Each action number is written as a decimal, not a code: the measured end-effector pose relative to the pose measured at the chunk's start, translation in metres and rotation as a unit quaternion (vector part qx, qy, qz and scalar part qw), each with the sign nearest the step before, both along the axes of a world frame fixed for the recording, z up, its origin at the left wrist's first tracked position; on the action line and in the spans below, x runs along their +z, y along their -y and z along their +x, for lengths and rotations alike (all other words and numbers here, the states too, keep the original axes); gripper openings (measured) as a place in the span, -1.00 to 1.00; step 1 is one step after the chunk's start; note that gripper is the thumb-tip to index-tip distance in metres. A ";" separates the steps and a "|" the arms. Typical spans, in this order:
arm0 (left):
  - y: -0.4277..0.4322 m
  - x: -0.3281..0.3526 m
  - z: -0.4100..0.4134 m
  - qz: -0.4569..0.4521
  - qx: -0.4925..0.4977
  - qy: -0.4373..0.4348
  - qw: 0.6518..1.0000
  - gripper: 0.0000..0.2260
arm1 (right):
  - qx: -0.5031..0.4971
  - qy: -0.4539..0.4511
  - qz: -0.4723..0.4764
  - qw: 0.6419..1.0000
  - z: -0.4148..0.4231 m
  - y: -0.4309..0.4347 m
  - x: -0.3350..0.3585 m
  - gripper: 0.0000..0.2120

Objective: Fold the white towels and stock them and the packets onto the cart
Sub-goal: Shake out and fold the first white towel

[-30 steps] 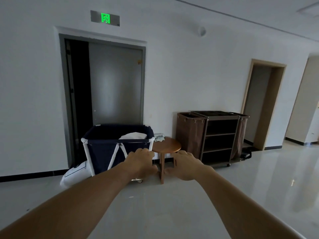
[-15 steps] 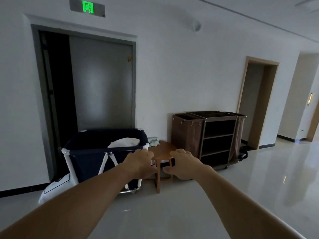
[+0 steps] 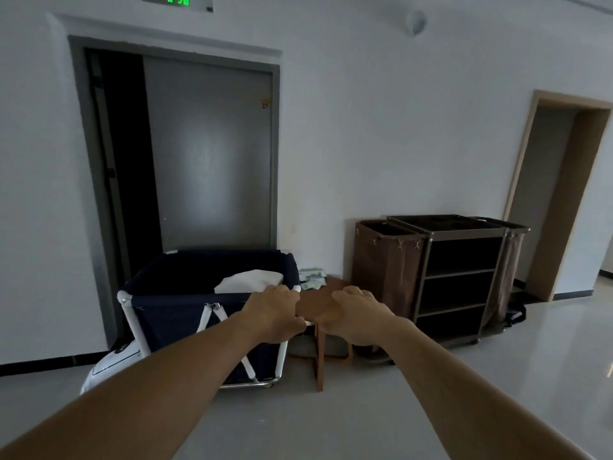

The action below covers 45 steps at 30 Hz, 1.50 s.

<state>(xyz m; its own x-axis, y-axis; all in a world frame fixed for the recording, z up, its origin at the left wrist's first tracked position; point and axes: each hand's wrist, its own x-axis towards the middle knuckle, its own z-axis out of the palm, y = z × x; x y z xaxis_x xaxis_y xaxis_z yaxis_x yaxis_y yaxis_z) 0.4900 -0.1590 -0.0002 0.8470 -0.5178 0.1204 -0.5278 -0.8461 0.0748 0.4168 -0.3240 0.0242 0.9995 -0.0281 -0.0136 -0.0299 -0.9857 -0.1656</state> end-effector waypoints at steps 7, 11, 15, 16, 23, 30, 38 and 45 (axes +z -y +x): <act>0.020 -0.003 0.106 0.013 -0.008 -0.005 1.000 -0.63 | -0.022 -0.015 -0.002 1.000 0.114 0.019 -0.013 -0.37; 0.022 0.002 0.172 0.001 -0.014 0.015 1.000 -0.70 | -0.038 -0.008 0.011 0.999 0.178 0.026 -0.012 -0.25; 0.026 -0.001 0.235 0.013 -0.017 0.014 1.000 -0.75 | -0.043 -0.003 0.022 0.999 0.238 0.036 -0.020 -0.20; 0.029 -0.003 0.250 0.013 -0.014 0.010 1.000 -0.75 | -0.043 -0.008 0.023 0.999 0.252 0.039 -0.022 -0.19; 0.063 -0.017 0.350 0.031 -0.008 -0.007 0.999 -0.68 | -0.032 -0.001 0.022 0.999 0.362 0.078 -0.041 -0.27; 0.107 -0.014 0.447 0.052 0.041 -0.008 0.998 -0.50 | 0.011 0.025 0.019 0.999 0.469 0.129 -0.041 -0.35; 0.142 -0.018 0.542 0.045 0.068 -0.026 0.996 -0.49 | 0.041 0.002 0.006 0.999 0.578 0.160 -0.048 -0.38; 0.143 -0.041 0.652 0.030 0.066 -0.061 0.996 -0.45 | 0.045 -0.010 0.000 0.999 0.690 0.161 -0.059 -0.35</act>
